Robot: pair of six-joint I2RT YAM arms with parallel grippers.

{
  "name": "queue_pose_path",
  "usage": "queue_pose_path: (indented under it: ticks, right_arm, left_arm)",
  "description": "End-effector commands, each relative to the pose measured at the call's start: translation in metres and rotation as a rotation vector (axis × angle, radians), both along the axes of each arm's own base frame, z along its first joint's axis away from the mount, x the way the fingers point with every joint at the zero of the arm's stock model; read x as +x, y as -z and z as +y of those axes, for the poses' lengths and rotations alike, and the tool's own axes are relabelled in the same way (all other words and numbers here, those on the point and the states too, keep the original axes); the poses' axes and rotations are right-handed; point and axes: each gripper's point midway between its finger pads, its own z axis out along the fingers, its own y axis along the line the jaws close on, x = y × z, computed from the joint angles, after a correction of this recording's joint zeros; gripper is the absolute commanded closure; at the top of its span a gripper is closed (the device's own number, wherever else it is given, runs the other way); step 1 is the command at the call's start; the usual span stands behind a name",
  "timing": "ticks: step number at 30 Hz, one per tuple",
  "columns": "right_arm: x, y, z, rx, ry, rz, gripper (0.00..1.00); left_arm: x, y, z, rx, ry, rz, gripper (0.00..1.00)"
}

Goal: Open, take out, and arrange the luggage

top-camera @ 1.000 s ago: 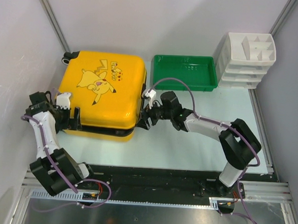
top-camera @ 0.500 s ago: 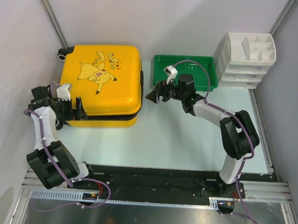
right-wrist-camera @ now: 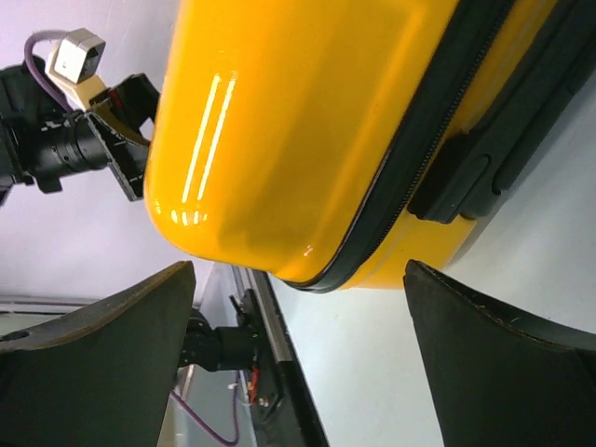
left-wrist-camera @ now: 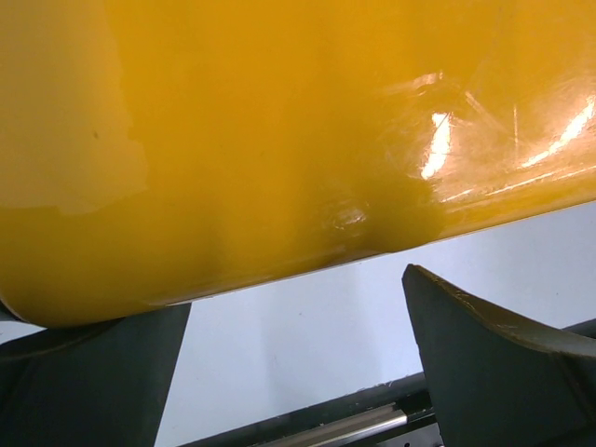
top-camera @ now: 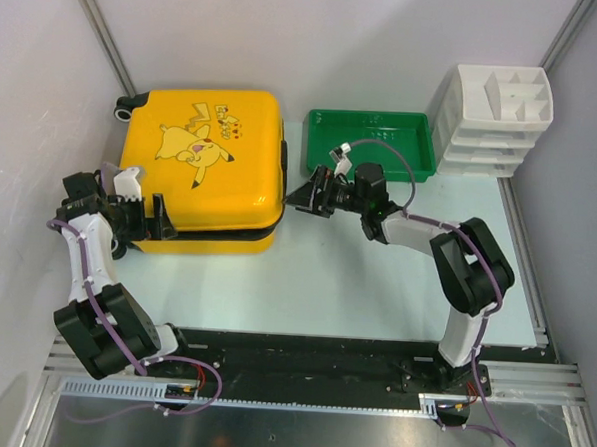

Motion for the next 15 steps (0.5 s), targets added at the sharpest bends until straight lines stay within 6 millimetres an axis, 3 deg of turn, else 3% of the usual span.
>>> queue_pose_path:
  ticks: [1,4,10,15]
  right_arm:
    - [-0.006,-0.008,0.014,0.09,-0.044,0.073,0.0]
    - [-0.014,-0.004,0.023,0.117,-0.084,0.115,0.0]
    - [-0.036,-0.025,0.042,0.185,-0.204,0.045,0.0]
    - [-0.045,-0.04,0.043,0.214,-0.241,-0.005,0.0]
  left_arm:
    - [0.014,-0.021,-0.009,-0.001,0.056,-0.103,0.0]
    - [0.013,-0.02,-0.008,0.007,0.054,-0.099,0.0]
    - [0.011,-0.015,-0.007,0.005,0.053,-0.078,0.0]
    - [0.009,-0.014,-0.006,0.014,0.057,-0.073,0.0]
